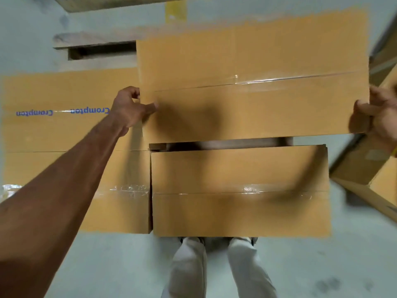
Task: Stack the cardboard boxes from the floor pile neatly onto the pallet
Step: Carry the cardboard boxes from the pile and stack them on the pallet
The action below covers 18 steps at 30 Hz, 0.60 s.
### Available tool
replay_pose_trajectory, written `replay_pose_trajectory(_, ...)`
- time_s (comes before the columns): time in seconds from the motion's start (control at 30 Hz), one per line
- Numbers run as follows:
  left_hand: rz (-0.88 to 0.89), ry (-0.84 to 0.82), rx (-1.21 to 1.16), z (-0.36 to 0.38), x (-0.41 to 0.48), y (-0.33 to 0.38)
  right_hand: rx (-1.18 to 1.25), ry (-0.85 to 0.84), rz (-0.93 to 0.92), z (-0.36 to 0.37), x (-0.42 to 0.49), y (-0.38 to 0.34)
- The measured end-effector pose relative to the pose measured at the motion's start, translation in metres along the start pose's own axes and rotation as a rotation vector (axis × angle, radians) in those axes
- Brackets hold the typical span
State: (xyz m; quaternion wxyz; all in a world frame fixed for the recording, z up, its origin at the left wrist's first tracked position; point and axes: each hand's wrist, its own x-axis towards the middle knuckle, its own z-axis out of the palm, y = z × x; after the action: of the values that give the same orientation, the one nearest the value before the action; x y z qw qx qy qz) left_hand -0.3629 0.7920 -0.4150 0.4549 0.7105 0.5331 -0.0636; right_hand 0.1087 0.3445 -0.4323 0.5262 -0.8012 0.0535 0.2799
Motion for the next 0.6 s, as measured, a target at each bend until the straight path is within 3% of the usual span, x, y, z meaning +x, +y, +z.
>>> replay_pose_trajectory(0.07, -0.036, -0.004, 0.059, 0.003, 0.008, -0.009, -0.020, -0.007, -0.057, -0.064, -0.017, 0.116)
replay_pose_trajectory(0.1, -0.050, 0.004, 0.078, 0.005, 0.012, -0.014, 0.006, -0.007, 0.001, -0.091, -0.021, 0.153)
replay_pose_trajectory(0.13, -0.055, 0.007, 0.091, 0.008, 0.016, -0.017, 0.042, -0.046, 0.063, -0.092, -0.023, 0.157)
replay_pose_trajectory(0.2, -0.078, 0.027, 0.109, 0.013, 0.021, -0.024, 0.010, 0.055, 0.083, -0.018, -0.086, 0.157)
replay_pose_trajectory(0.3, -0.093, 0.023, 0.146, 0.019, 0.031, -0.033, -0.101, -0.082, 0.105, 0.070, -0.118, 0.114)
replay_pose_trajectory(0.4, -0.090, 0.025, 0.206, 0.023, 0.040, -0.041, -0.128, -0.030, 0.058, 0.081, -0.121, 0.117)
replay_pose_trajectory(0.6, -0.091, 0.052, 0.268, 0.036, 0.047, -0.044, -0.128, 0.007, 0.148, 0.095, -0.119, 0.128)
